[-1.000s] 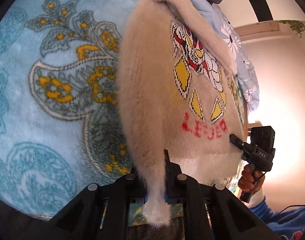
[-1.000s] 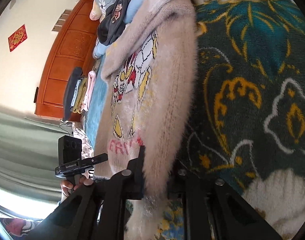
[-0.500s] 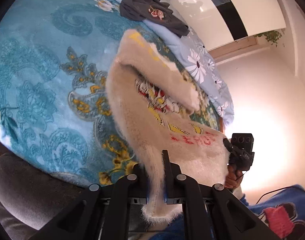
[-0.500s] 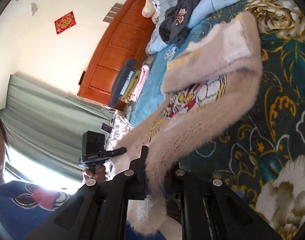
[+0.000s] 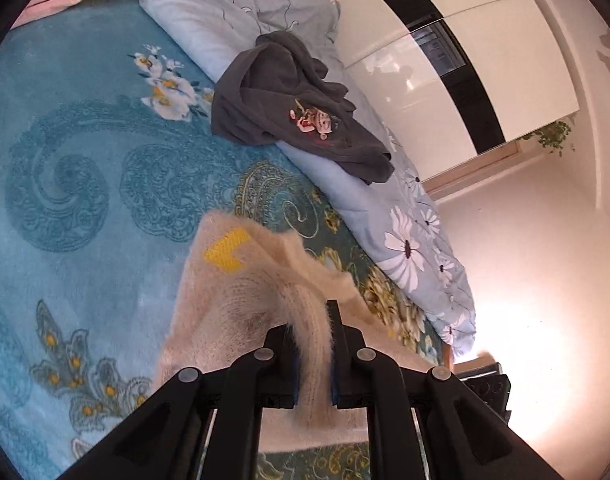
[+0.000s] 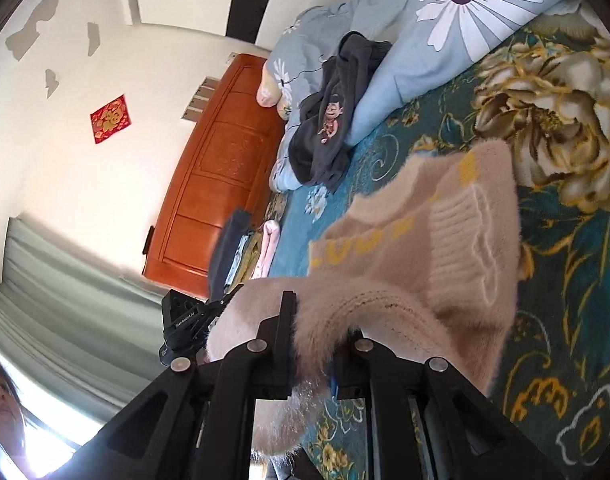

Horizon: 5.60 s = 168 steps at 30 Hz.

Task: Fold clothes

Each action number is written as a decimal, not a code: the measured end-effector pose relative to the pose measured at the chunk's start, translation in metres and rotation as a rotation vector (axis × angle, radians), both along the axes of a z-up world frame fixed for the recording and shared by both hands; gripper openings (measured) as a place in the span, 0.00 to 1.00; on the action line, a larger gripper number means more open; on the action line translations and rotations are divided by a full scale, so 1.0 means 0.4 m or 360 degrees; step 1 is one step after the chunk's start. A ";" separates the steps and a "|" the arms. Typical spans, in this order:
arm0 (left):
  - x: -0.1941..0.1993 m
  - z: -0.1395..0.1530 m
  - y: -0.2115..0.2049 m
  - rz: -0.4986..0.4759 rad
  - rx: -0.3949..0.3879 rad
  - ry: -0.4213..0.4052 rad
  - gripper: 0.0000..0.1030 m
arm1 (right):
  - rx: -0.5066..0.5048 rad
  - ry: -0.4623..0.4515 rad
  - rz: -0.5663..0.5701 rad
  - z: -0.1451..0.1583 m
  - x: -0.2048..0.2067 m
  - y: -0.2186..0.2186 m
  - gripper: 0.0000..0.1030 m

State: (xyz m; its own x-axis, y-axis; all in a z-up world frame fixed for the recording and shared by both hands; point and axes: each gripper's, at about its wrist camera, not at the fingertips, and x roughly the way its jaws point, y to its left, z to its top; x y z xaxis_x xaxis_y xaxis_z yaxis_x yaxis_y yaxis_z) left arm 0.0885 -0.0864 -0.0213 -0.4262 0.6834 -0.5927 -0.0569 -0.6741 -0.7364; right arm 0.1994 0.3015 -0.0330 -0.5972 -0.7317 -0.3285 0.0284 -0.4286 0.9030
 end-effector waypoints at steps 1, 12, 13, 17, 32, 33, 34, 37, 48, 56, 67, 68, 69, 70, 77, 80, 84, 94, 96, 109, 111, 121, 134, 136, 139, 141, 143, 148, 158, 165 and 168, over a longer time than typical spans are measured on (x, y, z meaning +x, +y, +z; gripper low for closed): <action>-0.015 -0.015 0.012 0.0000 -0.0042 -0.0010 0.12 | -0.0012 -0.0017 -0.0022 -0.011 -0.006 0.008 0.14; -0.071 -0.123 0.038 0.0046 0.0015 -0.0189 0.43 | -0.0142 -0.0198 -0.0259 -0.129 -0.071 0.095 0.36; -0.068 -0.114 0.034 0.0044 0.0063 -0.0181 0.49 | -0.0154 -0.0215 -0.0280 -0.140 -0.077 0.103 0.36; -0.058 -0.075 0.021 0.0064 0.0071 -0.0112 0.62 | -0.0117 -0.0224 -0.0289 -0.138 -0.089 0.111 0.36; -0.028 -0.184 -0.038 0.0154 -0.0398 -0.0178 0.69 | 0.0310 -0.0280 -0.0460 -0.105 -0.064 0.160 0.46; -0.027 -0.190 -0.042 0.0153 -0.0388 -0.0182 0.70 | 0.0360 -0.0306 -0.0457 -0.110 -0.060 0.156 0.48; -0.025 -0.193 -0.045 0.0154 -0.0367 -0.0187 0.71 | 0.0386 -0.0326 -0.0442 -0.117 -0.056 0.152 0.50; -0.020 -0.201 -0.063 0.0151 -0.0184 -0.0227 0.69 | 0.0398 -0.0357 -0.0383 -0.145 -0.041 0.139 0.56; -0.016 -0.085 0.003 0.0103 -0.0324 0.0050 0.69 | 0.0851 -0.0056 -0.0466 -0.004 -0.029 0.067 0.61; -0.017 -0.087 0.088 -0.0089 -0.0538 0.0150 0.69 | 0.1011 0.0105 -0.0107 0.018 -0.089 -0.074 0.61; -0.011 -0.143 0.054 -0.0054 -0.0519 -0.0001 0.70 | 0.1149 -0.0004 -0.0100 -0.024 -0.107 -0.094 0.61; -0.009 -0.146 0.043 -0.0044 -0.0513 -0.0012 0.70 | 0.1134 0.0013 -0.0111 -0.016 -0.100 -0.090 0.61; -0.007 -0.151 0.031 -0.0032 -0.0507 -0.0027 0.70 | 0.1114 0.0026 -0.0129 -0.010 -0.093 -0.083 0.61; -0.005 -0.156 0.020 -0.0020 -0.0501 -0.0041 0.70 | 0.1090 0.0025 -0.0157 -0.007 -0.087 -0.072 0.61; -0.004 -0.213 -0.039 0.0033 -0.0220 -0.0159 0.75 | 0.0841 -0.0363 -0.0345 -0.112 -0.059 0.054 0.71; -0.005 -0.221 -0.048 0.0051 -0.0131 -0.0171 0.76 | 0.0643 -0.0400 -0.0383 -0.142 -0.044 0.072 0.73; -0.014 -0.231 -0.049 0.0032 -0.0019 -0.0203 0.77 | 0.0550 -0.0366 -0.0316 -0.154 -0.058 0.040 0.73; -0.054 -0.228 -0.031 0.0003 -0.0024 -0.0248 0.85 | 0.0474 -0.0316 -0.0289 -0.174 -0.102 0.015 0.78; -0.052 -0.219 -0.017 -0.0021 -0.0072 -0.0224 0.86 | 0.0456 -0.0306 -0.0296 -0.177 -0.109 0.015 0.78; -0.018 -0.225 -0.013 -0.0119 0.0110 -0.0217 0.86 | 0.0316 -0.0208 -0.0154 -0.177 -0.050 -0.009 0.78; -0.022 -0.225 -0.008 -0.0116 0.0096 -0.0226 0.86 | 0.0334 -0.0211 -0.0152 -0.178 -0.055 -0.013 0.77; -0.002 -0.213 -0.002 -0.0065 -0.0089 -0.0190 0.67 | 0.0327 -0.0284 -0.0187 -0.187 -0.113 -0.018 0.76; 0.052 -0.179 -0.024 -0.0004 -0.0062 -0.0141 0.47 | 0.0433 -0.0315 -0.0234 -0.122 -0.102 -0.032 0.47; 0.064 -0.170 -0.032 -0.0003 -0.0051 -0.0132 0.45 | 0.0464 -0.0287 -0.0216 -0.099 -0.101 -0.045 0.46; 0.084 -0.152 -0.045 -0.0009 -0.0045 -0.0109 0.44 | 0.0479 -0.0233 -0.0178 -0.064 -0.101 -0.060 0.46; 0.094 -0.138 -0.052 -0.0008 -0.0044 -0.0090 0.43 | 0.0499 -0.0193 -0.0138 -0.039 -0.104 -0.073 0.45; 0.102 -0.125 -0.062 -0.0003 -0.0038 -0.0074 0.42 | 0.0539 -0.0159 -0.0095 -0.015 -0.107 -0.092 0.45; 0.113 -0.097 -0.103 0.0028 -0.0010 -0.0042 0.42 | 0.0601 -0.0094 -0.0003 0.036 -0.129 -0.145 0.45; 0.087 -0.045 -0.286 0.0189 0.0017 0.0010 0.40 | 0.0596 0.0011 0.0179 0.097 -0.237 -0.289 0.45; 0.055 -0.026 -0.467 0.0338 0.0020 0.0049 0.40 | 0.0594 0.0080 0.0360 0.130 -0.373 -0.456 0.44; 0.041 -0.016 -0.540 0.0391 0.0013 0.0071 0.39 | 0.0601 0.0133 0.0443 0.146 -0.430 -0.541 0.44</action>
State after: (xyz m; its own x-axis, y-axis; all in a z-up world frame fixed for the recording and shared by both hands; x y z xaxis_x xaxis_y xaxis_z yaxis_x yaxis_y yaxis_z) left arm 0.1050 -0.3023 -0.0279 -0.6056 0.5609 -0.5645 0.0753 -0.6658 -0.7423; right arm 0.0276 0.0851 0.0252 -0.4310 -0.7065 -0.5613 0.2549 -0.6921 0.6753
